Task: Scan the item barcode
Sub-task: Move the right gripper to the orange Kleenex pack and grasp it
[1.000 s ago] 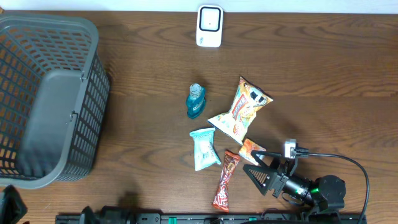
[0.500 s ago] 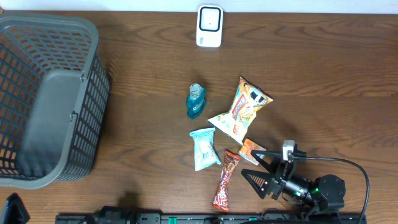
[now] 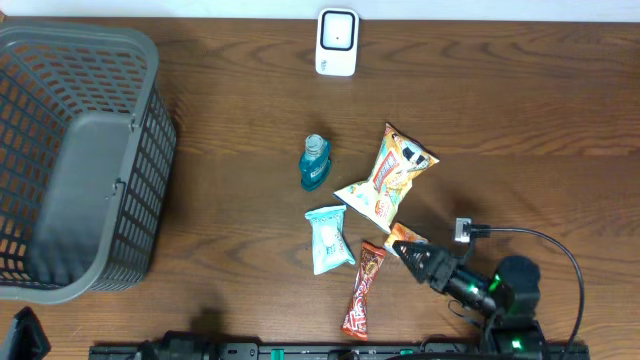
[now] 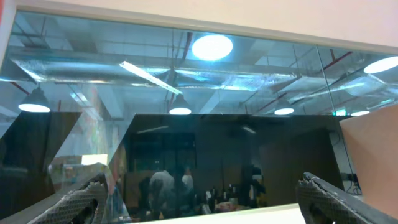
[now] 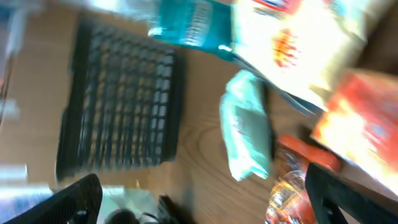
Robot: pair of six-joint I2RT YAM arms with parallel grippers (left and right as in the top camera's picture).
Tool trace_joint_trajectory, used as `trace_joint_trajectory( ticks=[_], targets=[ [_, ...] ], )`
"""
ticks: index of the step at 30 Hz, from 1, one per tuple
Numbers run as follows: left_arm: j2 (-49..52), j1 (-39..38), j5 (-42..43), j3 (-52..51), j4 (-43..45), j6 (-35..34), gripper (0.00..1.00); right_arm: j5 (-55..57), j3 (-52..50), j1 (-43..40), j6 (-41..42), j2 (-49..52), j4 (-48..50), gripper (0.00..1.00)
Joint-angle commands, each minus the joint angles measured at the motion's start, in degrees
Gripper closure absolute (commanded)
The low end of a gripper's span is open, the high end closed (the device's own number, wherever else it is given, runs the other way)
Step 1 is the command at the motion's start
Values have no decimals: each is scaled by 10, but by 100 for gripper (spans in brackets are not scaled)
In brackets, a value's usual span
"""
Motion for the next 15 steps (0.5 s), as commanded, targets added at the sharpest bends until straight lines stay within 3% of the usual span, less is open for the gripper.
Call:
trace_joint_trajectory(
  ticks=[1, 13, 15],
  targets=[
    [-3, 3, 3, 7, -1, 7, 4, 33, 0, -3, 101, 82, 0, 1],
    [-3, 3, 3, 7, -7, 7, 4, 184, 0, -3, 103, 347, 22, 1],
    [-3, 3, 3, 7, -7, 7, 4, 198, 0, -3, 103, 365, 28, 9]
  ],
)
